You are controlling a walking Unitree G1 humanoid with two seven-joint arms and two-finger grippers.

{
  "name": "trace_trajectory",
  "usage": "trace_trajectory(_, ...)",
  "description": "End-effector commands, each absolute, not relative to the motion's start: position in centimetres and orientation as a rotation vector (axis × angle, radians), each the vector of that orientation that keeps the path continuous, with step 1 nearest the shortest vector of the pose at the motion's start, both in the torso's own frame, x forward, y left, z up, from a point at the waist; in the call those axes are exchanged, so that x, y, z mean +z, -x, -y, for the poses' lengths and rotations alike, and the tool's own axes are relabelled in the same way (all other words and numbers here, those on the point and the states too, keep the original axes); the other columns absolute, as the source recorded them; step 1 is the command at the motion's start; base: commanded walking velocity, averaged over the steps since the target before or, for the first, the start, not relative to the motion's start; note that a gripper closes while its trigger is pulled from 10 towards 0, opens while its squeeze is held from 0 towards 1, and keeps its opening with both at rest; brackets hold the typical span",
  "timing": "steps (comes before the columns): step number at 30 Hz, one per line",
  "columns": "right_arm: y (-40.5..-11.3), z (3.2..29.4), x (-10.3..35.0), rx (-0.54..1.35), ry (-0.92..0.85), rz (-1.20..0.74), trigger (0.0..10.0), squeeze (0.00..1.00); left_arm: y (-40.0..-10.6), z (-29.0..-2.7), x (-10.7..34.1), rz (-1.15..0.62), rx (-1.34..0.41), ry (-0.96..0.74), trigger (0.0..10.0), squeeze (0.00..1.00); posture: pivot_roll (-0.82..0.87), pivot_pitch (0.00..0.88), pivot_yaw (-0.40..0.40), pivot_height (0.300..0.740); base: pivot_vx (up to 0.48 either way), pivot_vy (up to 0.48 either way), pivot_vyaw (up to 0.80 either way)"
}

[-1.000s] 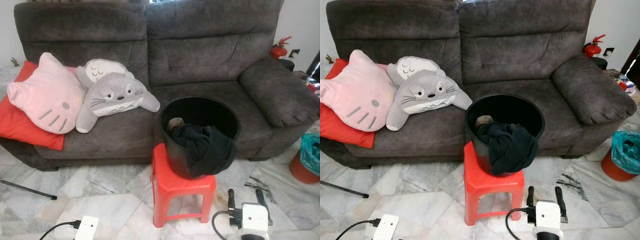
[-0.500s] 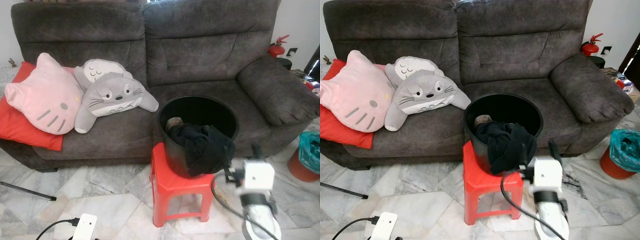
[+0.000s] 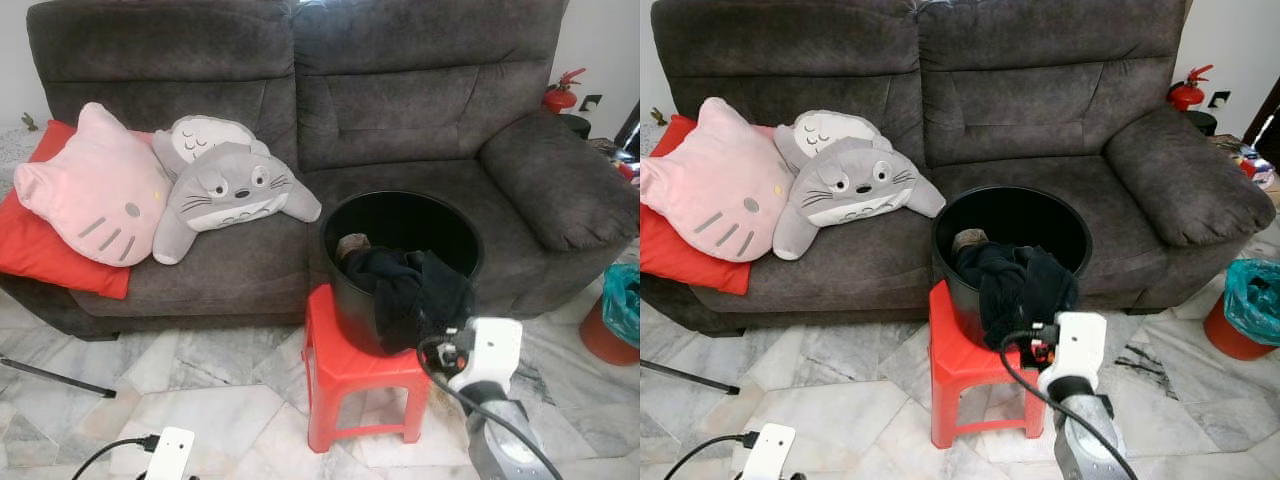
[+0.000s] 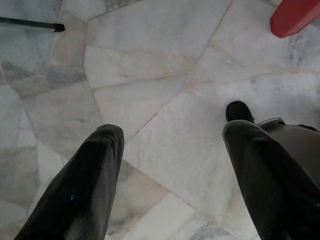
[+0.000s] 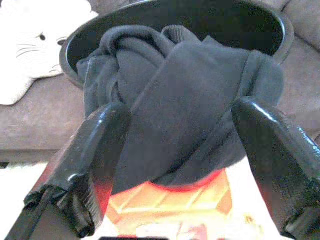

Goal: Hang hanger

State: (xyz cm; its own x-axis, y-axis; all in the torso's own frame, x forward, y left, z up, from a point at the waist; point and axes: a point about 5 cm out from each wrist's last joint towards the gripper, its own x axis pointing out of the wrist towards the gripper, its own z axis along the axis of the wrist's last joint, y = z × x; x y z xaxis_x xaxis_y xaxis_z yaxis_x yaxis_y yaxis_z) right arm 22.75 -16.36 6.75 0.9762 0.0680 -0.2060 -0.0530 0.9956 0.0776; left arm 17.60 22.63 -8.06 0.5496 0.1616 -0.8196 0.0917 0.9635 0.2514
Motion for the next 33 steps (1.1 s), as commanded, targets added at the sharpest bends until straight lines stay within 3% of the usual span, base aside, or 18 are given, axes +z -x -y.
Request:
trace_trajectory(1, -22.8, 16.1, 6.7, 0.086, -0.084, -0.226, 10.0, 0.00, -17.1, -22.9, -8.3, -1.015, 0.043, -0.298, 10.0, 0.00, -0.15, 0.000, 0.045, 0.740, 0.000, 0.000, 0.00)
trace_trajectory(33, -26.7, 16.0, 6.5, 0.059, -0.002, -0.255, 10.0, 0.00, -17.4, -22.8, -8.1, -1.006, 0.054, -0.290, 10.0, 0.00, -0.14, 0.000, 0.044, 0.740, 0.000, 0.000, 0.00)
